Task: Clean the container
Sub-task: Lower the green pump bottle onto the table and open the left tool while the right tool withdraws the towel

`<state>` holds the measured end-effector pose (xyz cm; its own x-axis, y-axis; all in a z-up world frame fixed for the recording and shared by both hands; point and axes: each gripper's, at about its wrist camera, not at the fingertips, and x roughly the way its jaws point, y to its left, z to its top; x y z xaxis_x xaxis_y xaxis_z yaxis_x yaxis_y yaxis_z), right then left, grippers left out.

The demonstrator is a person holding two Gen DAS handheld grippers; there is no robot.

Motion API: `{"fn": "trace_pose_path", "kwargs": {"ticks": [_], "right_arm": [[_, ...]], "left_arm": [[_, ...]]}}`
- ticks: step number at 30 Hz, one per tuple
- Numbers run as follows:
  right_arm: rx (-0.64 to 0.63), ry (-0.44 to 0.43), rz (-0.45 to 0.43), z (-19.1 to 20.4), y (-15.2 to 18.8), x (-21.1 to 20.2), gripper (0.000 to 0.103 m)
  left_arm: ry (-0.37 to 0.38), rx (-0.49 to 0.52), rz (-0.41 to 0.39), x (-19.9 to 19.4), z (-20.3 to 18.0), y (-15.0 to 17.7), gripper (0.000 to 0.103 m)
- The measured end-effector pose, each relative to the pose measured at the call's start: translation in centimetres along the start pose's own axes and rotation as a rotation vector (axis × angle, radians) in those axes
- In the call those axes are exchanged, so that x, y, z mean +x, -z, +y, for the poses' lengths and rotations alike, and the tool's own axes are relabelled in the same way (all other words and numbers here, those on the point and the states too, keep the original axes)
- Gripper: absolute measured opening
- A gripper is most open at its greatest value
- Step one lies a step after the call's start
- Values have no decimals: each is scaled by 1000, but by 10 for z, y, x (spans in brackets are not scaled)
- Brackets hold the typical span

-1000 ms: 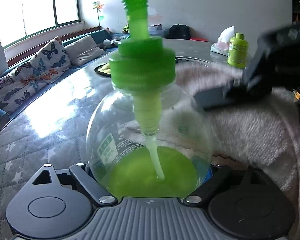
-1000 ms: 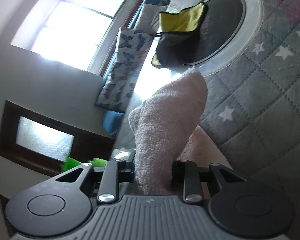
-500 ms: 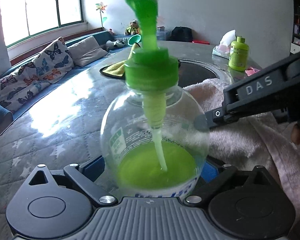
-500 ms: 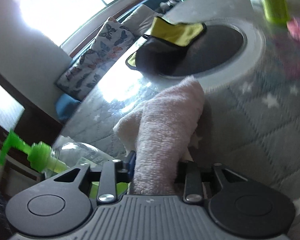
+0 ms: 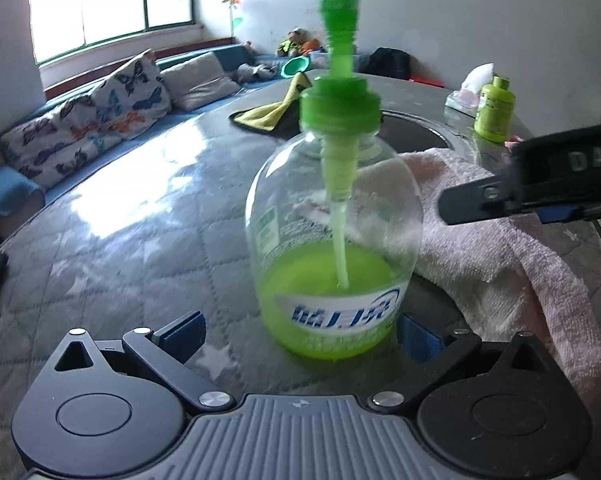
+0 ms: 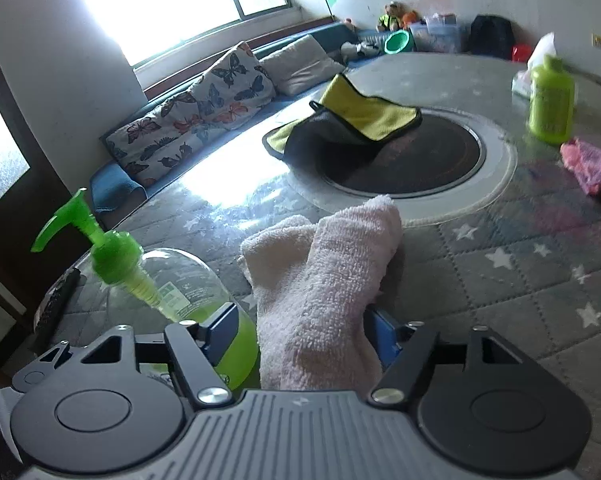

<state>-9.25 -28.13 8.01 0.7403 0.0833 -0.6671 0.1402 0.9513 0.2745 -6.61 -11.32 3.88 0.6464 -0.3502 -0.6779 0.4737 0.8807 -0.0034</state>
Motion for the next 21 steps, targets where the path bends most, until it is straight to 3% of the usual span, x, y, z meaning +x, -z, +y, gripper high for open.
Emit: {"fn": "trace_pose_path", "kwargs": {"ticks": [4,16,19,21], "right_arm": [[-32,27,-4,6,5,-9,77],[-131,38,31,9,41,-48,75],[-162,52,51,9,52,-53,69],[-174,66,69,9,57,-52,54]], "left_arm": [[-7,-19,1,-5,5,5,103],[-41,-39,20,-8,12,15,103],[-46,-39,29,-8,12,15,103],[-47,-38,28,-9,11,16,103]]}}
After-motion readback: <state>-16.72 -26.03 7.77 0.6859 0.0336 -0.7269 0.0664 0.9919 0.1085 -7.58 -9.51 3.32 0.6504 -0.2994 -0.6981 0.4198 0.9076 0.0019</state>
